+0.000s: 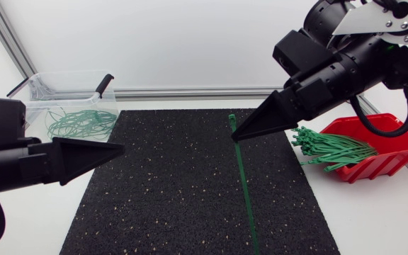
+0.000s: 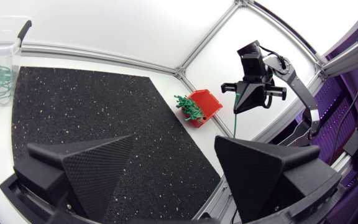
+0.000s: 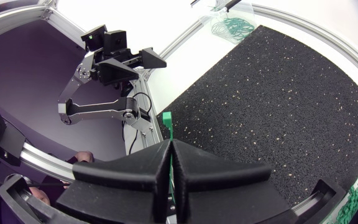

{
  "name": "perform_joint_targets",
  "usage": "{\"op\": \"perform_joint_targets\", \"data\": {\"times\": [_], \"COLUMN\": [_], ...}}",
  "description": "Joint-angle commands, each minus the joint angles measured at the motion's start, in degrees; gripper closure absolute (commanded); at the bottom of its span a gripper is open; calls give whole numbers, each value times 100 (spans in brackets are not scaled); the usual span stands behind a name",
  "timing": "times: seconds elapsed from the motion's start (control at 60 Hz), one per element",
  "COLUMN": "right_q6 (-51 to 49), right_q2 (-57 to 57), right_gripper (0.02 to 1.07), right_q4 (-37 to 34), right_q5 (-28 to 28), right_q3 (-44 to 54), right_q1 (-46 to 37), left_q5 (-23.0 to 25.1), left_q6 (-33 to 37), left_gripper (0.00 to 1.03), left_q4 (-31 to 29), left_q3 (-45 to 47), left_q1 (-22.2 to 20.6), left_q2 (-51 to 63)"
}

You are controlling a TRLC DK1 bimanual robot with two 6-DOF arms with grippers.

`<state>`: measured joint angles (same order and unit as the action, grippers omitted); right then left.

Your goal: Take a green cable tie from the red box, thread the tail through the head to close it, then place it in the transparent bin on the left.

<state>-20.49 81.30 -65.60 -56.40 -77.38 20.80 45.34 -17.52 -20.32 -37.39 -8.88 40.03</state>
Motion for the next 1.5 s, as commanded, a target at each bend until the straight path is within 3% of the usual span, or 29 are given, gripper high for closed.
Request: {"op": "perform_joint_targets", "data": {"times": [0.0,0.1,0.2,0.4,0.517,0.617,0.8,1.033,1.133,1.483], "right_q6": [326,986,1671,2383,3288,3490,3684,4440,4844,5776], "right_q2": [-132,-316,-554,-606,-738,-738,-817,-1081,-1186,-1221], "right_gripper": [101,101,101,101,101,101,101,101,101,101], "right_q4": [223,865,1542,1893,2447,2509,2588,2649,2728,3018], "right_q5": [-64,217,850,1527,2063,2423,3056,4049,4779,5675], "right_q3": [215,417,637,707,865,848,778,611,619,646], "right_q1": [47,100,364,794,996,1172,1638,2069,2280,2385], "left_q5": [-157,-491,-975,-1959,-3233,-3849,-4288,-5053,-5352,-6441], "left_q6": [284,583,644,636,557,557,557,636,636,996], "left_gripper": [12,12,12,12,18,21,27,27,27,27], "left_q4": [-131,-236,-183,151,625,757,986,1452,1671,2884], "left_q3": [-287,-304,-260,-199,-102,-111,-164,-129,-111,170], "left_q1": [-263,-632,-1071,-1950,-2821,-3295,-3524,-3989,-4148,-4657], "left_q2": [22,40,101,207,233,339,585,840,1007,1464]}}
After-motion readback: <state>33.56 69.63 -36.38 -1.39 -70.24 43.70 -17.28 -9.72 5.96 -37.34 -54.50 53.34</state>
